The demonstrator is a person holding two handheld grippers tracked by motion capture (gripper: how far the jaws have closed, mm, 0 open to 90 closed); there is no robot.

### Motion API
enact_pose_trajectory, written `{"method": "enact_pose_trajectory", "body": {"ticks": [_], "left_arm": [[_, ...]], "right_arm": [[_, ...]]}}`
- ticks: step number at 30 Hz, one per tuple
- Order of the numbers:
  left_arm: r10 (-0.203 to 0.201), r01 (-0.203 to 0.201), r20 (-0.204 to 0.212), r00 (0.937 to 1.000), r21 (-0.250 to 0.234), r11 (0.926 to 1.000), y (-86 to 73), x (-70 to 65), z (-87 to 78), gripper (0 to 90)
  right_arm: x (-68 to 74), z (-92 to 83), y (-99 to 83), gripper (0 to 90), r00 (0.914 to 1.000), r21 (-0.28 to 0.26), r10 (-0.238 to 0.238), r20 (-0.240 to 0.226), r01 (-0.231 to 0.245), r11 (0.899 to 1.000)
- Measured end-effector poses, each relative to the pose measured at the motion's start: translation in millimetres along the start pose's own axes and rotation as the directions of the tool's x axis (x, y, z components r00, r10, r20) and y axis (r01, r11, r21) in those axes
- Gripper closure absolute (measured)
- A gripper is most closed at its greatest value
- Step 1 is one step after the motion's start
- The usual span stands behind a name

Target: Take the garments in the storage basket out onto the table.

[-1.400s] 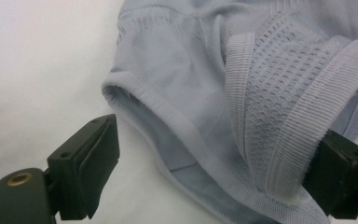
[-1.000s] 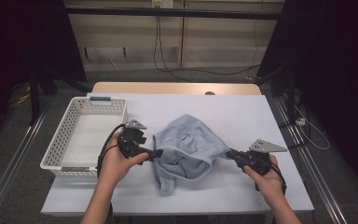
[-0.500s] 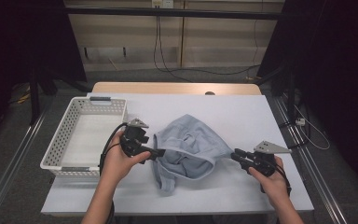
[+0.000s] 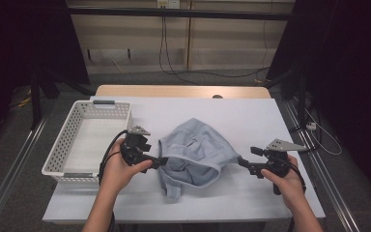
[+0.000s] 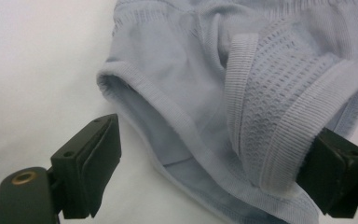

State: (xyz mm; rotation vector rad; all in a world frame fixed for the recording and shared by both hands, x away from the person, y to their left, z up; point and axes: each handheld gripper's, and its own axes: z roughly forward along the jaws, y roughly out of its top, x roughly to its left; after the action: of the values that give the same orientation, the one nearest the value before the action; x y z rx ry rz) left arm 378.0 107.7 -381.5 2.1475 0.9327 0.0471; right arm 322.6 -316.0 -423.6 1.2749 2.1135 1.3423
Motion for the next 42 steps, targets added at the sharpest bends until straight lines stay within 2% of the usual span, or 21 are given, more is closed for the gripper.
{"method": "enact_pose_trajectory", "body": {"ticks": [1, 5, 8, 11, 13, 19, 21, 24, 28, 30, 32, 33, 35, 37, 38, 40, 42], "left_arm": [[0.001, -0.001, 0.002, 1.0000, 0.001, 1.0000, 0.2, -0.6, 0.5, 14.0], [0.010, -0.010, 0.019, 0.9998, 0.005, 0.9999, 1.6, -4.6, 2.7, 13.5], [0.017, -0.018, 0.036, 0.9992, 0.011, 0.9998, 2.6, -6.8, 4.7, 13.2], [0.020, -0.021, 0.042, 0.9989, 0.009, 0.9997, 2.6, -9.1, 5.9, 13.2], [0.019, -0.019, 0.047, 0.9987, 0.005, 0.9998, 2.6, -9.9, 5.6, 13.2], [0.013, -0.014, 0.052, 0.9986, 0.017, 0.9998, -0.6, -9.4, 9.0, 13.1], [0.010, -0.011, 0.055, 0.9984, 0.022, 0.9997, -1.3, -9.5, 10.2, 13.1], [0.010, -0.011, 0.058, 0.9983, 0.020, 0.9997, -2.3, -10.3, 11.3, 13.1], [0.012, -0.014, 0.062, 0.9980, 0.026, 0.9996, -3.3, -10.9, 11.9, 13.1], [0.014, -0.015, 0.064, 0.9978, 0.027, 0.9995, -3.3, -10.6, 12.3, 13.0], [0.016, -0.018, 0.067, 0.9977, 0.027, 0.9995, -3.1, -10.4, 12.3, 13.0], [0.017, -0.019, 0.067, 0.9976, 0.026, 0.9995, -2.8, -10.3, 12.3, 13.0], [0.019, -0.021, 0.068, 0.9975, 0.024, 0.9995, -1.7, -10.5, 12.4, 12.9], [0.020, -0.022, 0.069, 0.9974, 0.027, 0.9994, -1.3, -11.6, 12.9, 12.8], [0.020, -0.022, 0.068, 0.9975, 0.026, 0.9994, -1.3, -12.4, 13.2, 12.8], [0.026, -0.028, 0.067, 0.9974, 0.028, 0.9992, -1.2, -13.2, 12.7, 12.7], [0.027, -0.028, 0.065, 0.9975, 0.022, 0.9994, -1.3, -14.0, 11.2, 12.6]], "right_arm": [[0.5, 0.4, 0.1, 19.2, 1.0000, -0.001, 0.007, -0.001, -0.007, 1.000], [9.0, 0.8, 4.2, 18.7, 0.9972, -0.008, -0.030, -0.068, 0.029, 1.000], [16.7, 0.9, 8.1, 16.2, 0.9962, -0.018, -0.028, -0.082, 0.026, 1.000], [22.7, 4.3, 10.9, 16.3, 0.9970, -0.016, -0.036, -0.068, 0.035, 0.999], [24.7, 6.3, 13.4, 18.1, 0.9964, -0.021, -0.035, -0.077, 0.033, 0.999], [35.0, 14.6, 23.7, 21.1, 0.9977, -0.051, -0.011, -0.068, 0.007, 0.999], [41.8, 24.0, 24.4, 20.9, 0.9973, -0.027, -0.024, -0.070, 0.022, 0.999], [45.0, 41.8, 20.2, 20.4, 0.9976, 0.033, -0.066, -0.018, 0.067, 0.997], [30.7, 58.9, 11.1, 19.4, 0.9983, 0.094, -0.053, 0.027, 0.050, 0.994], [23.3, 64.5, 9.2, 19.5, 0.9995, 0.110, -0.015, 0.027, 0.012, 0.994], [19.2, 69.0, 7.0, 27.5, 0.9997, 0.137, 0.023, -0.002, -0.022, 0.990], [19.3, 70.9, 6.1, 36.6, 0.9994, 0.155, 0.023, -0.025, -0.018, 0.988], [23.7, 72.4, 5.5, 63.6, 0.9968, 0.178, 0.001, -0.080, 0.013, 0.984], [27.7, 71.0, 6.4, 79.5, 0.9954, 0.181, -0.003, -0.096, 0.020, 0.983], [27.9, 69.4, 6.9, 84.6, 0.9955, 0.166, -0.015, -0.093, 0.031, 0.986], [27.2, 66.0, 7.9, 85.7, 0.9962, 0.155, 0.005, -0.087, 0.009, 0.988], [23.1, 61.6, 9.3, 85.9, 0.9985, 0.127, 0.014, -0.054, -0.007, 0.992]]}}
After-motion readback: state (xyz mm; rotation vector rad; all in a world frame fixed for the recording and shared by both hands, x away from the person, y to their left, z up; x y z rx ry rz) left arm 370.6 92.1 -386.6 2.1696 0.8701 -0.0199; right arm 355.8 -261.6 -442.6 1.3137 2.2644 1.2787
